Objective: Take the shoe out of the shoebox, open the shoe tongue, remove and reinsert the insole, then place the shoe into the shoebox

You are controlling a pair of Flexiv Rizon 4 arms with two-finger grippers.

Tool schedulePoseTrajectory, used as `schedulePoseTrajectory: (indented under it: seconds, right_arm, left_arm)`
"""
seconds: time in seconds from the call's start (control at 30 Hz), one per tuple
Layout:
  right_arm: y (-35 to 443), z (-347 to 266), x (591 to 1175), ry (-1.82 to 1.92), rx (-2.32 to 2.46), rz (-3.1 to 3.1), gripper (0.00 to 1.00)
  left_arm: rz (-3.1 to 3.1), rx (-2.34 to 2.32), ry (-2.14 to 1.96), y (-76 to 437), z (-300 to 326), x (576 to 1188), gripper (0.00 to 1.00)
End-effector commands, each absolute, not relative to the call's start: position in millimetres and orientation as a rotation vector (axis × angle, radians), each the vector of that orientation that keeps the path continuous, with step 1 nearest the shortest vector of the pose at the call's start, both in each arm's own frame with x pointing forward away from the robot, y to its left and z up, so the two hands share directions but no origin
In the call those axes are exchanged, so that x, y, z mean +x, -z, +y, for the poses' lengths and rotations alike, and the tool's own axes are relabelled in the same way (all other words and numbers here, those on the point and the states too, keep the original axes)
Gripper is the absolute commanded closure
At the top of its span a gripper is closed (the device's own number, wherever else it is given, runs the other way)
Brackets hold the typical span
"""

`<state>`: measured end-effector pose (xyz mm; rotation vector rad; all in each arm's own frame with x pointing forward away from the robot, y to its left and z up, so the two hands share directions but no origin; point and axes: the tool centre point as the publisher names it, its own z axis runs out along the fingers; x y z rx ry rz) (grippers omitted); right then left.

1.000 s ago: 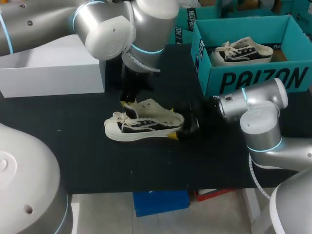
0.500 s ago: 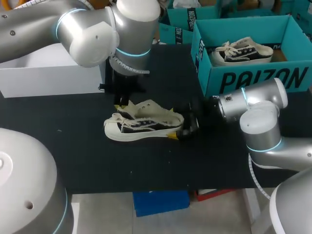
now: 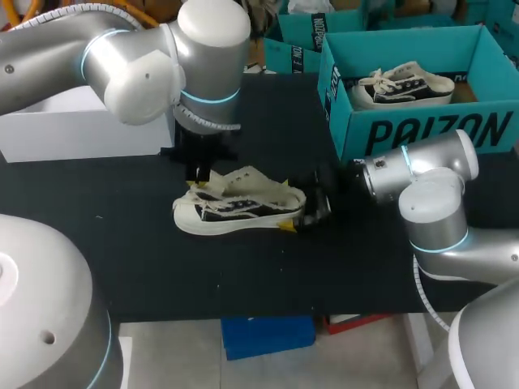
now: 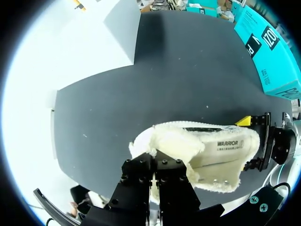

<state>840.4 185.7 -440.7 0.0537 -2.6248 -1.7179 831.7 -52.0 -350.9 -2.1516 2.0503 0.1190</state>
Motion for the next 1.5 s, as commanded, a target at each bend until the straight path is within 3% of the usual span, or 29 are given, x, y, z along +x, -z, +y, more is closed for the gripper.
schedulePoseTrajectory:
  seconds: [0.03, 0.1, 0.13, 0.17, 0.2, 0.53, 1.03, 1.07, 1.1, 1.13, 1.17, 1.2, 1.23, 1.5]
  right_arm:
    - [443.1, 186.9, 841.1, 1.716, 0.051, -2.627, 1.00]
    - [443.1, 186.9, 841.1, 1.716, 0.051, -2.627, 1.00]
    - [443.1, 186.9, 841.1, 1.716, 0.051, -2.627, 1.00]
    - [443.1, 186.9, 841.1, 1.716, 0.051, -2.627, 1.00]
    - [443.1, 186.9, 841.1, 1.716, 0.051, -2.627, 1.00]
    - [443.1, 186.9, 841.1, 1.716, 0.051, -2.627, 1.00]
    - [443.1, 186.9, 841.1, 1.716, 0.051, -2.627, 1.00]
    - [443.1, 186.9, 841.1, 1.716, 0.051, -2.627, 1.00]
    - [443.1, 186.9, 841.1, 1.716, 0.051, -2.627, 1.00]
    - [443.1, 186.9, 841.1, 1.716, 0.051, -2.627, 1.00]
    - [443.1, 186.9, 841.1, 1.716, 0.051, -2.627, 1.00]
    - [443.1, 186.9, 841.1, 1.716, 0.051, -2.627, 1.00]
    - [443.1, 186.9, 841.1, 1.716, 0.051, -2.627, 1.00]
    - [443.1, 186.9, 841.1, 1.716, 0.051, -2.627, 1.00]
  left_arm:
    - [2.052, -2.158, -0.109, 356.4, -45.9, 830.4, 1.00]
    - [2.051, -2.160, -0.113, 356.5, -45.8, 830.3, 1.00]
    - [2.052, -2.160, -0.115, 355.6, -45.8, 830.5, 0.89]
    - [2.055, -2.161, -0.118, 353.7, -46.1, 831.0, 0.54]
    - [2.061, -2.159, -0.120, 351.6, -46.7, 831.9, 0.00]
    - [2.302, -2.021, -0.008, 308.5, -58.1, 844.9, 0.00]
    - [2.938, -1.045, 0.077, 275.0, -110.1, 852.0, 0.00]
    - [2.970, -0.939, 0.080, 274.8, -113.2, 849.2, 0.06]
    - [2.988, -0.865, 0.072, 275.1, -116.2, 847.0, 0.20]
    - [3.012, -0.784, 0.066, 275.8, -119.0, 845.5, 0.41]
    - [3.043, -0.713, 0.063, 276.3, -121.2, 844.2, 0.55]
    - [3.062, -0.646, 0.064, 276.7, -123.0, 843.1, 0.85]
    - [3.063, -0.594, 0.063, 277.3, -124.5, 842.4, 1.00]
    - [3.180, -0.301, 0.113, 282.2, -129.1, 843.1, 1.00]
